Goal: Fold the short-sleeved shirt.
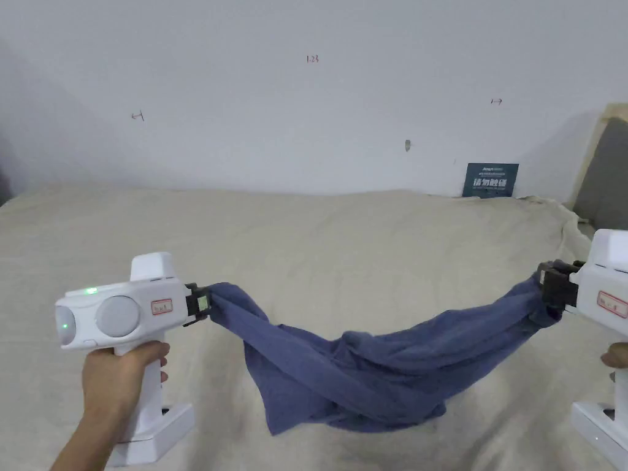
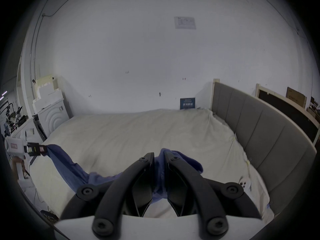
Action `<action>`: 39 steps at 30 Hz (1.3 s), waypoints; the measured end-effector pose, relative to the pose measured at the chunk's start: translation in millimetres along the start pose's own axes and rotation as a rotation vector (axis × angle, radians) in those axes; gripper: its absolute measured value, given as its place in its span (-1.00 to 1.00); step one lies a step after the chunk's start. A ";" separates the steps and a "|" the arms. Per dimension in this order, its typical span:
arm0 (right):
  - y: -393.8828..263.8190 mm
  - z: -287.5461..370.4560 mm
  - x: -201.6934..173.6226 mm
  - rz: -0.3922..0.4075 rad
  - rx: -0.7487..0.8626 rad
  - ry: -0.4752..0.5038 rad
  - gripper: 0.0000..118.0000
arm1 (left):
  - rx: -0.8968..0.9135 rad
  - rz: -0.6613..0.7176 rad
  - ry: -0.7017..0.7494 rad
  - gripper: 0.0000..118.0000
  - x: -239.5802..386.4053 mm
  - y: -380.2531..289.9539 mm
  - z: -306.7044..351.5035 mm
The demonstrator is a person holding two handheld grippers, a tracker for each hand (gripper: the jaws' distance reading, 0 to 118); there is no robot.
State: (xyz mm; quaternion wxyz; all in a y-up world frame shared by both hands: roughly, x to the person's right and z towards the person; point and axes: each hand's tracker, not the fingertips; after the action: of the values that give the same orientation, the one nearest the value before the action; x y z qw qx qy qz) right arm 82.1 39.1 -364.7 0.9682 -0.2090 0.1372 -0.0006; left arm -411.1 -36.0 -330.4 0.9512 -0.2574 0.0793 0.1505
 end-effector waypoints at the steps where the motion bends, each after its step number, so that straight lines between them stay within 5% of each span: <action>1: 8.4 -0.9 -0.1 0.007 0.010 -0.007 -0.84 | 0.022 -0.008 0.012 -0.99 -1.8 13.6 0.4; 13: 74.5 -99.3 51.8 0.032 0.089 -0.065 -0.85 | 0.142 -0.130 0.141 -0.99 8.7 121.2 -7.7; 25: 124.8 -150.2 30.1 0.053 0.162 -0.072 -0.85 | 0.234 -0.157 0.215 -0.99 10.7 193.6 -32.2; 39: 38.5 -220.2 24.9 0.017 -0.006 -0.090 -0.86 | 0.113 -0.169 0.231 -0.99 -12.7 123.8 -103.2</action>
State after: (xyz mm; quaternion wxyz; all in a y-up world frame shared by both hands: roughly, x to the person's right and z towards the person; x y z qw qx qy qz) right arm 45.4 -16.3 -579.5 0.9728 -0.2104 0.0954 0.0172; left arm -471.1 9.7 -473.4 0.9580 -0.2247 0.1748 0.0346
